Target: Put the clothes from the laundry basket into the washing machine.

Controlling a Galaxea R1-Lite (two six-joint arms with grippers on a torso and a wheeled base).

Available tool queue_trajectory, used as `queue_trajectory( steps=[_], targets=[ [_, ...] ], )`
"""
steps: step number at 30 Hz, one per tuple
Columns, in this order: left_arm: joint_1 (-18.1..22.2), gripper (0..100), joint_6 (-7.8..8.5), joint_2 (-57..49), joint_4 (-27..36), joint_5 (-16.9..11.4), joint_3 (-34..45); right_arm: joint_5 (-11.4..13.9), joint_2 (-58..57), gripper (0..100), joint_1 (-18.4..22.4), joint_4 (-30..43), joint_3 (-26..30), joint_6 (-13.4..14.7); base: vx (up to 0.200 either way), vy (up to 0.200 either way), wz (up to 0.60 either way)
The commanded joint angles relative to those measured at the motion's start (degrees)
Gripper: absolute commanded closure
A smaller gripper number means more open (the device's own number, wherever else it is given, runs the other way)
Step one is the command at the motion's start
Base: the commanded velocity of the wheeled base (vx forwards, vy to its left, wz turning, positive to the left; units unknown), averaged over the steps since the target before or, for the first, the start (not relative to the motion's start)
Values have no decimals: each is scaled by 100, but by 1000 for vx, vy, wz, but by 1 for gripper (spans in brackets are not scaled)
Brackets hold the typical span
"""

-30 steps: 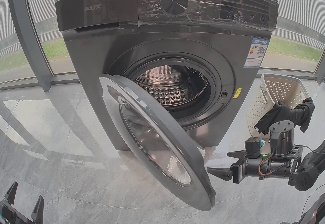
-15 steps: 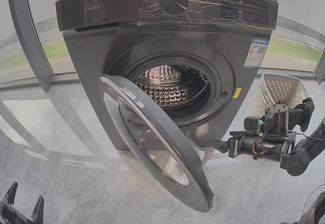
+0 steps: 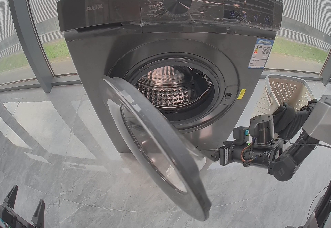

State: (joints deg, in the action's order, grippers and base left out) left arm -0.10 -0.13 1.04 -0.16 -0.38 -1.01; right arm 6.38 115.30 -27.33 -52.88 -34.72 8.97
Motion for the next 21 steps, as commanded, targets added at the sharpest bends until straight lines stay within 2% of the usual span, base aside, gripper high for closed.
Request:
queue_trajectory(
  steps=[1, 7, 13, 17, 21],
  targets=[
    [1, 0, -4, -104, -2, 3, 92, 48, -157, 0, -246, -3, 299, -1, 0, 0, 0],
    [1, 0, -4, -104, -2, 3, 92, 127, -385, 0, -387, -3, 448, 43, 0, 0, 0],
    [1, 0, 5, -104, -2, -6, 92, 153, -324, 0, -334, -12, 158, 87, 0, 0, 0],
    [1, 0, 5, -104, -2, -6, 92, 136, -78, 0, -325, -12, -88, 281, -200, 0, 0],
    [1, 0, -4, -104, -2, 3, 92, 153, 168, 0, -334, -3, -387, 298, -200, 0, 0]
  ],
)
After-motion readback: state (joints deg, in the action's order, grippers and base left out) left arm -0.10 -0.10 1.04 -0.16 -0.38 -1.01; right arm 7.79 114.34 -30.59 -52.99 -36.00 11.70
